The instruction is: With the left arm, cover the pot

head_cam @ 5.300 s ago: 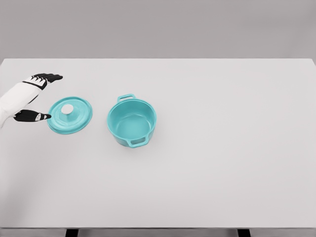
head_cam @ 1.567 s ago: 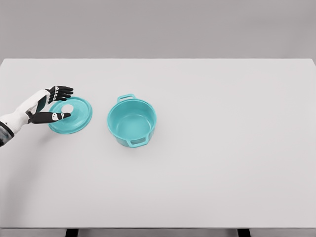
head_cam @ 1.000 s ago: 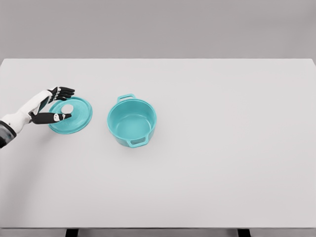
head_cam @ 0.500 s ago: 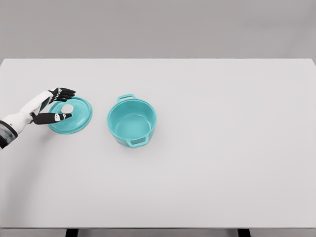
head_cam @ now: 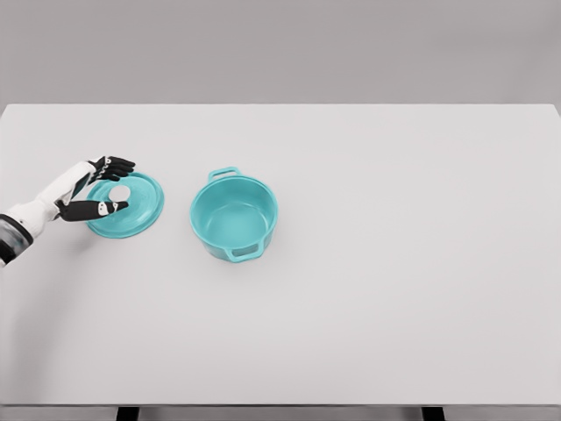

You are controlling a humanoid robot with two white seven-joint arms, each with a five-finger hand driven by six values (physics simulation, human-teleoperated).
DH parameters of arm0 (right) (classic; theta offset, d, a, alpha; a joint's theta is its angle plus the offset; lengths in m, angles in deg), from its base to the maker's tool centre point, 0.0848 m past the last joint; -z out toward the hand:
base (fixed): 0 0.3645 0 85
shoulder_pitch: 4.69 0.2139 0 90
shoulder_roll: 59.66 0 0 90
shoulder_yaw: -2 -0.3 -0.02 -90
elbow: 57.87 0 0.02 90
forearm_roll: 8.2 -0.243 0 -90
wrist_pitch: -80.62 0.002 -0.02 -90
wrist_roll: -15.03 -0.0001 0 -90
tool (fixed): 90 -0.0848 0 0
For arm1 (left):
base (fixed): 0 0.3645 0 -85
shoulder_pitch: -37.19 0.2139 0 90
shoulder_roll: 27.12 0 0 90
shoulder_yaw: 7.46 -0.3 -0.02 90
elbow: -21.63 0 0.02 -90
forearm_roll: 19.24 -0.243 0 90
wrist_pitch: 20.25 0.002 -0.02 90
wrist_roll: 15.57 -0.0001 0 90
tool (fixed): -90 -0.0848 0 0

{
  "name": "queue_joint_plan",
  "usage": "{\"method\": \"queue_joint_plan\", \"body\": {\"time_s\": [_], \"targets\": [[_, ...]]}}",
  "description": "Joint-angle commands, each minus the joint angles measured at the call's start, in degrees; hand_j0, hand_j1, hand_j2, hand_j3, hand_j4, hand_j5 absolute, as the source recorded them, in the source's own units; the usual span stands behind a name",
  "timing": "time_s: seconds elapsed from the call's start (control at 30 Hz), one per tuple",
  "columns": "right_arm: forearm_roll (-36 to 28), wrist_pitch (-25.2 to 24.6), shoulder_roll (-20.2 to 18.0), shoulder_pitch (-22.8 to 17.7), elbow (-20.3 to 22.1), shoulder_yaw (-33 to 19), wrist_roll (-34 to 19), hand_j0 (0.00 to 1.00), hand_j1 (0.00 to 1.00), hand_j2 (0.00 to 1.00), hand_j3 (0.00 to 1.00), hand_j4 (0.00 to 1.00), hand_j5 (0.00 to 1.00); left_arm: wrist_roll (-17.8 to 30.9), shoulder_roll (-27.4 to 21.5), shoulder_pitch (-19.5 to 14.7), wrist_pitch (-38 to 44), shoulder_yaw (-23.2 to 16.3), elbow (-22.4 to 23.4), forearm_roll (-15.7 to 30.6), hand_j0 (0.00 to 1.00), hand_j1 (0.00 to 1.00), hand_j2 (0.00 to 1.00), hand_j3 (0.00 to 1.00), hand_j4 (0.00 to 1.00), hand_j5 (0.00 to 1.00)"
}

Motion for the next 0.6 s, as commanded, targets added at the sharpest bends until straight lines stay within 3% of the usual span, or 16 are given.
{"method": "queue_joint_plan", "body": {"time_s": [0.0, 0.57], "targets": [[0.00, 0.00, 0.00, 0.00, 0.01, 0.00, -0.01, 1.00, 1.00, 1.00, 1.00, 1.00, 1.00, -0.01, 1.33, 0.00, 0.03, 1.52, -0.08, -2.04, 0.74, 0.74, 0.74, 0.74, 0.74, 0.74], [0.00, 0.09, 0.00, 0.00, 0.01, 0.00, -0.01, 1.00, 1.00, 1.00, 1.00, 1.00, 1.00, -0.01, 1.60, 0.09, 0.03, 2.05, -0.08, -3.28, 0.75, 0.75, 0.75, 0.75, 0.75, 0.75]]}}
